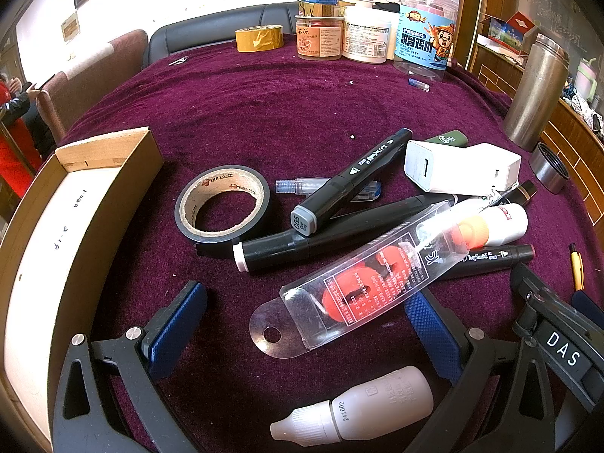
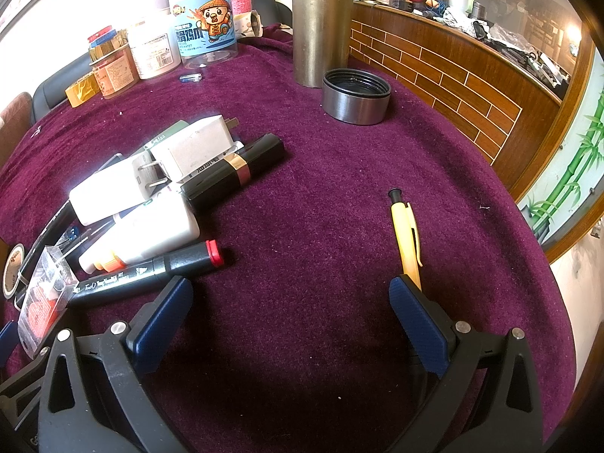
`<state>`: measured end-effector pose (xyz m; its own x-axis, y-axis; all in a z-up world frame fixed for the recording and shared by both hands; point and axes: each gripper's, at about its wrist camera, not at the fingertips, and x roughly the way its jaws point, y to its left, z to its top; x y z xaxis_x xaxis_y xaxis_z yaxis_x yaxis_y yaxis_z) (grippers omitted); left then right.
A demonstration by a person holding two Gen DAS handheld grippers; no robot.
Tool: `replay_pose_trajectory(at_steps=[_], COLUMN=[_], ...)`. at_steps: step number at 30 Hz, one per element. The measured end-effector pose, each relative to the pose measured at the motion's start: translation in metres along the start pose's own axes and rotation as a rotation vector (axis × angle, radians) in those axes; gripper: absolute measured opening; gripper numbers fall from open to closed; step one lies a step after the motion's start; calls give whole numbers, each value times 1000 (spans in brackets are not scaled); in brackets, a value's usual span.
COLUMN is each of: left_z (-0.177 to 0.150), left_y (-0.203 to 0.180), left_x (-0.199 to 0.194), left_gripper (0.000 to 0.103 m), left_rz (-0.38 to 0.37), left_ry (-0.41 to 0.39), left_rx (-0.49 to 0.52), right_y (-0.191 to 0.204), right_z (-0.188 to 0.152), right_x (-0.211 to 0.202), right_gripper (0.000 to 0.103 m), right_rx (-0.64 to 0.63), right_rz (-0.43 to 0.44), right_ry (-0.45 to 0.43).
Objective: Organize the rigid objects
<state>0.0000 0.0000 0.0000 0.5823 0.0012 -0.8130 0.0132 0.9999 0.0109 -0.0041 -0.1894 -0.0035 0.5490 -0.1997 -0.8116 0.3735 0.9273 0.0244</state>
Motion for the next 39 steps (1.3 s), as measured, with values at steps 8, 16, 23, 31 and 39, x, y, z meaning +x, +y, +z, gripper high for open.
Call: replay_pose_trajectory(at_steps=[8, 16, 23, 31, 39], left_z=[0, 0, -4, -7, -6], left_y=[0, 0, 3, 0, 1], left_x=[0, 0, -6, -7, -7], left_gripper=[102, 102, 102, 102, 102], left_rz=[0, 0, -38, -34, -37], left_ry=[0, 2, 52, 51, 51], left_rx=[0, 3, 57, 61, 56], right_y=[1, -5, -4, -4, -4], right_z=[0, 2, 1, 0, -1], right_x=[0, -4, -4, -4, -6], right_gripper=[103, 103, 103, 103, 103], right_rx=[0, -60, -97, -126, -128], right_rz=[0, 71, 82, 94, 92], right_ry=[0, 47, 92, 94, 94])
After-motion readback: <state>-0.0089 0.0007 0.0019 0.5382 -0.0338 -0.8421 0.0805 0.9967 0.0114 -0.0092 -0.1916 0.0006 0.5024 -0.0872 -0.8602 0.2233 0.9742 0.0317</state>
